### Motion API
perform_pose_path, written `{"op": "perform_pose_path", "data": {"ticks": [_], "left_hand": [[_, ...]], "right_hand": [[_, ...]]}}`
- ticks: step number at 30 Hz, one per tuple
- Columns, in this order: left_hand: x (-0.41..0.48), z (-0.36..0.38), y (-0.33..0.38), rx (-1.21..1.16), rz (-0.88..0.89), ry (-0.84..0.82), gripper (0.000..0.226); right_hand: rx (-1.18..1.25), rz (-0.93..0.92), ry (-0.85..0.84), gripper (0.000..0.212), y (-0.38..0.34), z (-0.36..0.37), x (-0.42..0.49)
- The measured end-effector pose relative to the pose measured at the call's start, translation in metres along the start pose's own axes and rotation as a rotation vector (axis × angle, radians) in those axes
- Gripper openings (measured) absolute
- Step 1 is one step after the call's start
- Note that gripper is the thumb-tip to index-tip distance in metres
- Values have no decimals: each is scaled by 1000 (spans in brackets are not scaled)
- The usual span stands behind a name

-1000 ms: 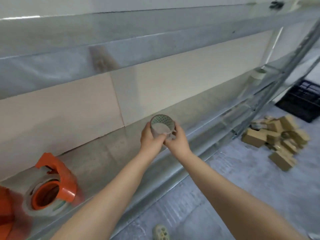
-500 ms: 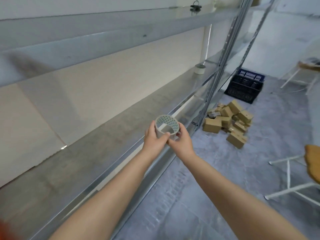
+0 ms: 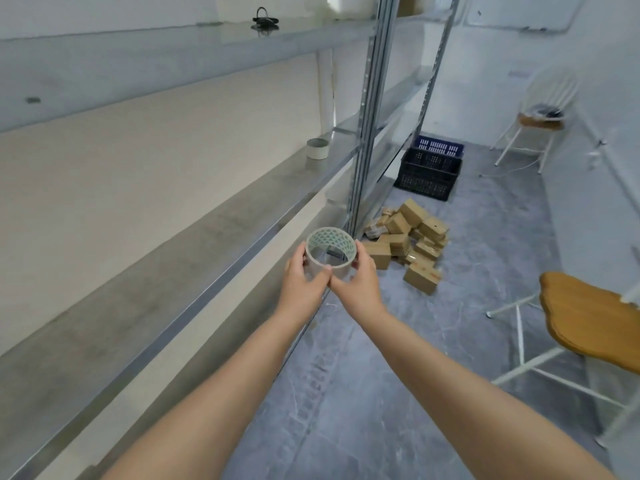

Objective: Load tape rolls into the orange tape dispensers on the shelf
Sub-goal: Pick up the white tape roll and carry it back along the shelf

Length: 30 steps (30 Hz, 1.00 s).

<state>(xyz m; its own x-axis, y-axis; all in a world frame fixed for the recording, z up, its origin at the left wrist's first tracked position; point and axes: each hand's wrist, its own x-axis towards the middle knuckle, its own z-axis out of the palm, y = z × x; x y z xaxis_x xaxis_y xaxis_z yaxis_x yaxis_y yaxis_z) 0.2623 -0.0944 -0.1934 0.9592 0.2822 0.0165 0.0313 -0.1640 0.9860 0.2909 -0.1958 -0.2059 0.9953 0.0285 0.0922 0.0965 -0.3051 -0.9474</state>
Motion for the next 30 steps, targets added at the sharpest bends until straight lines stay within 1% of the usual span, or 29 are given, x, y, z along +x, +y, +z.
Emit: {"op": "perform_pose_path", "data": {"ticks": [4,7,9,14,22,26,30], "left_hand": [[19,41,-1,-34,5,-15,54],[36,65,0,-65,9,-53,51],[52,80,1,-68,11,-74,50],[96,112,1,-62,2,-123,53],[195,159,12,8,98,-263,53],[249,175,17,5,123,-289,55],[283,185,14,4,110,-317,59]], "right_hand": [[-2,20,32,83,16,-30,24],[10,-11,94,77,24,-47,44],[25,0,123,74,29,-55,58],[21,15,179,74,46,-71,105],[-33,1,284,70,59,-94,208],[-39,21,365,71,63,-95,260],[-44,71,371,79,71,-95,298]]}}
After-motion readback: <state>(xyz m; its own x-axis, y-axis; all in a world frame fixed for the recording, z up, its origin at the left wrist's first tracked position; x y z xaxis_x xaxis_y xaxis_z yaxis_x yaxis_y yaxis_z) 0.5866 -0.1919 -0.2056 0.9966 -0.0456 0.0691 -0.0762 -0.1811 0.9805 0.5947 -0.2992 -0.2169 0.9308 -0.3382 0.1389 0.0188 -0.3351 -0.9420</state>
